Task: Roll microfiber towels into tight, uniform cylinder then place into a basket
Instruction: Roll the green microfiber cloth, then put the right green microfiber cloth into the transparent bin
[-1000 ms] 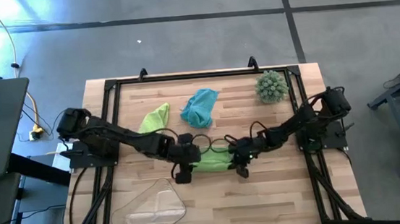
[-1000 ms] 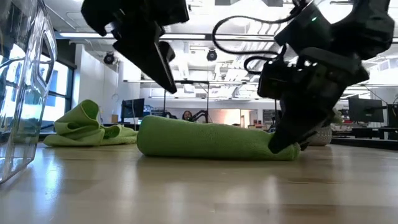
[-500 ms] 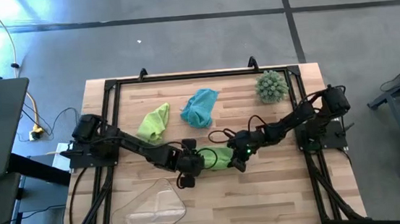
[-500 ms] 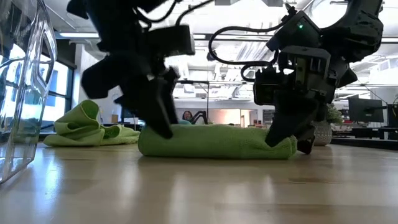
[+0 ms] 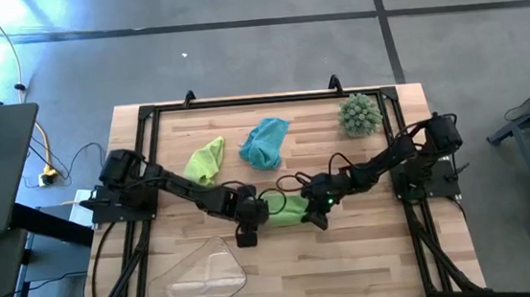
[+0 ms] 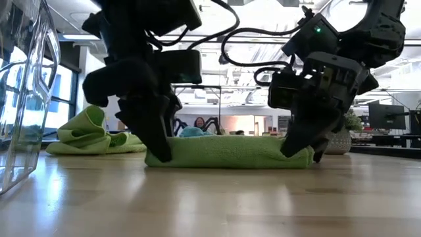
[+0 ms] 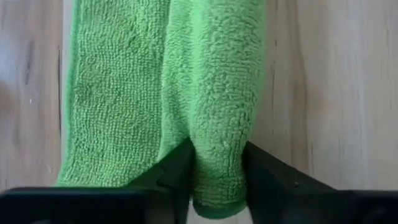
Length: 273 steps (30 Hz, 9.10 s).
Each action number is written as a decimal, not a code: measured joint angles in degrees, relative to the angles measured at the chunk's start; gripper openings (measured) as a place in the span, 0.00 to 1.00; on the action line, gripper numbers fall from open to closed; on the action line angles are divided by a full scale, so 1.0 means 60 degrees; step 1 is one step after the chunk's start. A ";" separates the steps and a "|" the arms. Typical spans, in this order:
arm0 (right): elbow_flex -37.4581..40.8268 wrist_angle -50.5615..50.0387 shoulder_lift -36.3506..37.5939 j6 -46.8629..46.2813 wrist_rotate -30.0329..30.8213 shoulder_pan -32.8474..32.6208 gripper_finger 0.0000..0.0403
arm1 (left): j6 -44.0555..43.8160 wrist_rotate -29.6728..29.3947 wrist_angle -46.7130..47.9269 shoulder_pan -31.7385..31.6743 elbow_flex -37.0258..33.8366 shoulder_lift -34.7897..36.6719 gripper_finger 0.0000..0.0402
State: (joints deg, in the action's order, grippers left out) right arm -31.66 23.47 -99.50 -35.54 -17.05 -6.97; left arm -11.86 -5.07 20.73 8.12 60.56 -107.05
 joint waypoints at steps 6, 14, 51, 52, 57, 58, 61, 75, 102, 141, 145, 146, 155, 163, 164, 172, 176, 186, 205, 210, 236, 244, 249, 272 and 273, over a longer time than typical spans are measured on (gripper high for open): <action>0.0040 -0.0836 0.0924 0.0867 -0.0518 0.0391 0.29 | 0.0085 0.0517 -0.0015 -0.0193 -0.0015 0.0005 0.06; 0.0022 -0.3051 0.3529 0.3544 0.1595 -0.0248 0.29 | 0.0148 0.0917 -0.0040 -0.0475 -0.0028 0.0008 0.04; -0.0080 -0.1145 0.0250 0.2994 0.5824 -0.1941 0.50 | -0.0405 0.0693 0.0189 -0.0782 -0.0048 0.0202 0.09; -0.0078 -0.1178 0.0250 0.2749 0.5752 -0.1909 0.49 | -0.0286 0.0693 0.0257 -0.0791 -0.0048 0.0269 0.10; -0.0069 -0.1264 0.0250 0.1786 0.5679 -0.1688 0.34 | 0.0548 0.0350 0.0686 -0.0725 -0.0048 0.0485 0.19; -0.0069 -0.1297 0.0250 0.1655 0.5636 -0.1629 0.30 | 0.0683 0.0213 0.0818 -0.0725 -0.0048 0.0482 0.20; -0.0062 -0.1283 0.0250 0.1390 0.5360 -0.1431 0.18 | 0.1016 -0.0489 0.1512 -0.0662 0.0076 0.0485 0.25; -0.0044 -0.1012 0.0234 -0.0900 0.1181 0.0347 0.06 | 0.1830 -0.3091 0.2951 0.0467 0.1402 0.0492 0.34; -0.0018 -0.1138 0.0213 -0.1251 -0.0413 0.1222 0.06 | 0.1916 -0.3559 0.1134 0.1058 0.1422 0.0190 0.34; -0.0007 -0.1448 0.2037 0.8193 0.6695 -0.2919 0.35 | 0.0799 0.1363 -0.1332 -0.1549 -0.0449 -0.0272 0.06; -0.0007 -0.1250 0.1364 0.8079 0.7802 -0.2834 0.35 | 0.0748 0.1342 -0.1364 -0.1531 -0.0456 -0.0251 0.06; -0.0007 -0.1217 0.1246 0.7978 0.7845 -0.2766 0.35 | 0.0729 0.1339 -0.1365 -0.1527 -0.0456 -0.0251 0.06; -0.0015 -0.1072 0.0643 0.6615 0.6696 -0.1935 0.47 | 0.0588 0.1432 -0.1396 -0.1523 -0.0456 -0.0251 0.06; -0.0055 -0.1366 0.0472 0.4110 0.6049 -0.1469 0.46 | 0.0576 0.1394 -0.1173 -0.1523 -0.0489 0.0138 0.13; -0.0062 -0.1421 0.0472 0.3791 0.5927 -0.1392 0.44 | 0.0580 0.1322 -0.1077 -0.1516 -0.0489 0.0239 0.15; -0.0058 -0.1605 0.0479 0.2119 0.4996 -0.0803 0.15 | 0.0987 0.0674 -0.0089 -0.1508 -0.0507 0.1192 0.29; -0.0055 -0.1519 0.0483 0.1539 0.4042 -0.0407 0.04 | 0.1083 0.0512 -0.0175 -0.1407 -0.0499 0.1623 0.33; -0.0029 -0.1168 0.0447 -0.0365 0.1239 0.0760 0.05 | 0.2160 -0.0768 -0.2645 -0.0598 -0.0464 0.1468 0.35; -0.0004 -0.0803 0.0432 -0.0455 0.0421 0.1288 0.17 | 0.2440 -0.2010 -0.3760 -0.1035 -0.0452 -0.0814 0.46; 0.0004 -0.0518 0.0593 0.0025 0.0366 0.1279 0.33 | 0.1843 -0.1571 -0.3850 -0.1252 -0.0422 -0.1098 0.47; -0.0007 -0.5223 0.5305 0.5363 0.3468 -0.1340 0.43 | 0.0942 -0.1092 -0.3727 -0.1676 -0.0434 -0.1139 0.04; -0.0007 -0.5834 0.6021 0.5449 0.4414 -0.1810 0.43 | 0.0977 -0.0437 -0.3370 -0.1486 -0.0525 -0.0322 0.03; 0.0417 -0.5444 0.6115 0.5401 0.4431 -0.2094 0.41 | 0.1330 -0.0377 -0.3324 -0.1151 -0.0497 0.0728 0.03; 0.3891 -0.0924 0.6654 0.2760 0.4960 -0.2681 0.34 | -0.4056 -0.1977 0.1599 0.3149 0.1172 0.3966 0.02; 0.3938 -0.0933 0.6658 0.2599 0.4829 -0.2678 0.34 | -0.4557 -0.2002 0.2121 0.3334 0.1426 0.3959 0.02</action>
State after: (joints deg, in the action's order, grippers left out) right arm -8.03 17.87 -59.55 -19.95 11.93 -23.04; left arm -39.20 -17.08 33.46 28.13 69.11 -83.29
